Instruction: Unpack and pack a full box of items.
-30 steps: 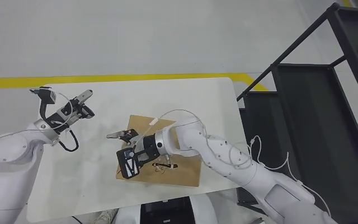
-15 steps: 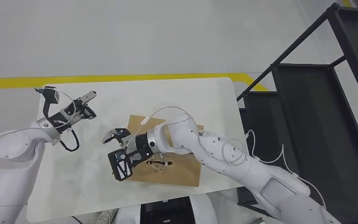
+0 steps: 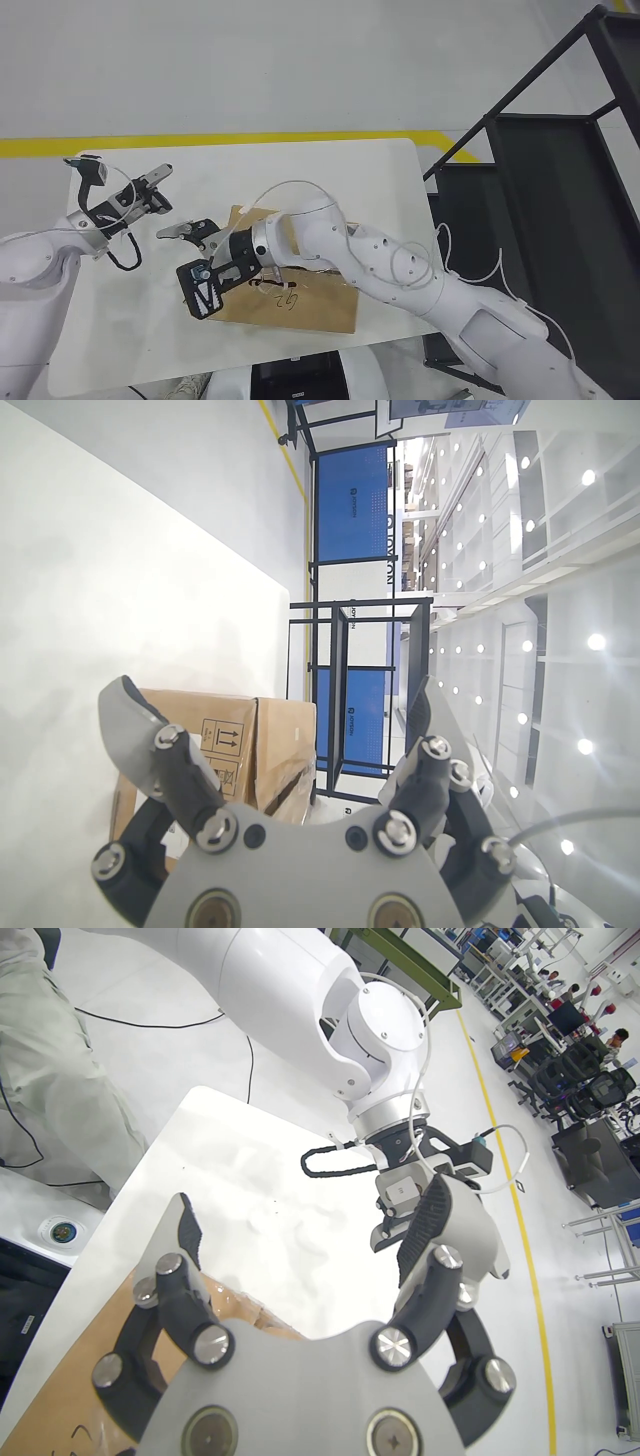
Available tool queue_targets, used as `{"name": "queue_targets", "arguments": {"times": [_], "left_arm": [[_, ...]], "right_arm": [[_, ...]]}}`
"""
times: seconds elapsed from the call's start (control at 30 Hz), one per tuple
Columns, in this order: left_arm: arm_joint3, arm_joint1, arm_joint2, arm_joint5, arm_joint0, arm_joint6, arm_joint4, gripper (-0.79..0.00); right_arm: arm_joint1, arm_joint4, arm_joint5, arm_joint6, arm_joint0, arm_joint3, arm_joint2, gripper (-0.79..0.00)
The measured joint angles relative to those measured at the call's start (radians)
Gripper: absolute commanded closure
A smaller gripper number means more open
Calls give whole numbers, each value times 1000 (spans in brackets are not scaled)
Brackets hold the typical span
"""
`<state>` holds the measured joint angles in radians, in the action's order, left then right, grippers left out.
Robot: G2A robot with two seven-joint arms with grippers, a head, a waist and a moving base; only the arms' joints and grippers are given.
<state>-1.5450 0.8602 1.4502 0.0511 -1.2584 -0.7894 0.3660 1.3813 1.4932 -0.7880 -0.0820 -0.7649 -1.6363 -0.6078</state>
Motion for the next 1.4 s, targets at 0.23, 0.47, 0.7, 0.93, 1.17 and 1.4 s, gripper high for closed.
{"name": "queue_targets", "arguments": {"times": [0.23,0.47,0.7,0.93,1.17,1.4], "left_arm": [[0,3,-2,-6,4,-9,-6,-785],[-3,7,-6,-13,7,-9,-13,-785],[-1,13,-30,-33,20,-6,-30,-785],[-5,18,-43,-46,29,1,-40,-785],[-2,23,-60,-68,48,4,-54,-785],[11,29,-72,-67,63,6,-43,-785]], "right_arm": [[0,-45,11,51,-18,-10,-38,-785],[-36,-153,-99,87,-118,-33,-131,-785],[-89,-162,-199,11,-247,-49,-251,-785],[-138,-172,-225,32,-381,-78,-382,-785],[-196,-133,-224,71,-547,-150,-510,-785],[-213,-71,-203,-21,-617,-222,-529,-785]]}}
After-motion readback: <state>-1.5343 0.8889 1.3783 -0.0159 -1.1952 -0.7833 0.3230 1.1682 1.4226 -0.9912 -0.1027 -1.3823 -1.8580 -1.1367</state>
